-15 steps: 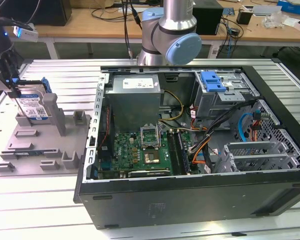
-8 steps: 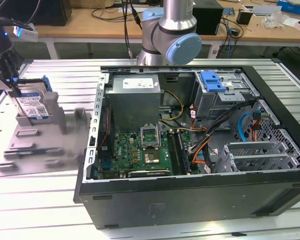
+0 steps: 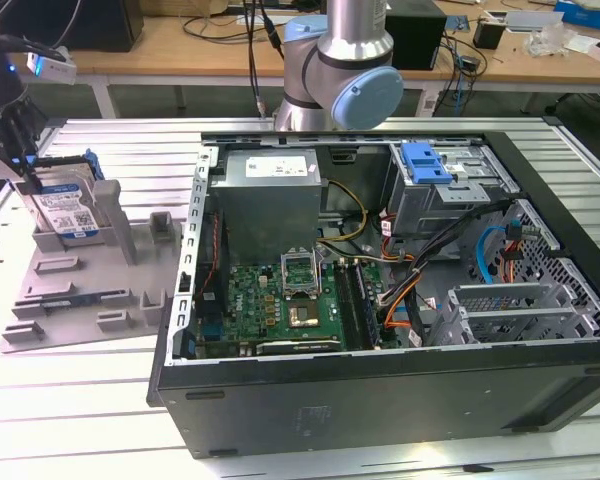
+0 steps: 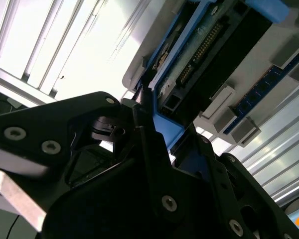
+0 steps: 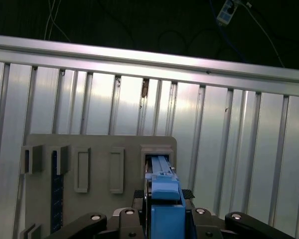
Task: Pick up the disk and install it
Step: 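Pick up the disk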
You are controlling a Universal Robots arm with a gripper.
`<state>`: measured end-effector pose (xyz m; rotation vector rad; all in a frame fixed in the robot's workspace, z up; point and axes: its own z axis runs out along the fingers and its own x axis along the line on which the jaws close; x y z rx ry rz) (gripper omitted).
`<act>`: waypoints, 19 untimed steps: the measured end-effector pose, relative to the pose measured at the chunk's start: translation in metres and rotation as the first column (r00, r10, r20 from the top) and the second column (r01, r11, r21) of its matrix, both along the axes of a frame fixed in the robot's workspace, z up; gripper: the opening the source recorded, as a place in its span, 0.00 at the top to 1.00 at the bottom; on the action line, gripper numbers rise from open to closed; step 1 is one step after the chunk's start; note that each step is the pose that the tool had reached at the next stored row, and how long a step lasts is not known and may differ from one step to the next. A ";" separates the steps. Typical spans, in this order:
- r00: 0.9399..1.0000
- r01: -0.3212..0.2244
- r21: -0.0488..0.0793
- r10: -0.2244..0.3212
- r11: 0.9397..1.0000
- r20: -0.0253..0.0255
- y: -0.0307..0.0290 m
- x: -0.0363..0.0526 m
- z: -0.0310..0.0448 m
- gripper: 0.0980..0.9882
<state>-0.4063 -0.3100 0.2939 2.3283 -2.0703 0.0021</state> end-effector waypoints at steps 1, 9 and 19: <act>1.000 0.000 0.000 0.000 1.000 0.000 0.0000 0.0000 0.0000 0.69; 1.000 0.000 0.000 0.000 1.000 0.000 0.0000 0.0000 -0.0003 0.69; 1.000 0.000 0.000 0.000 1.000 0.000 -0.0005 0.0000 -0.0004 0.69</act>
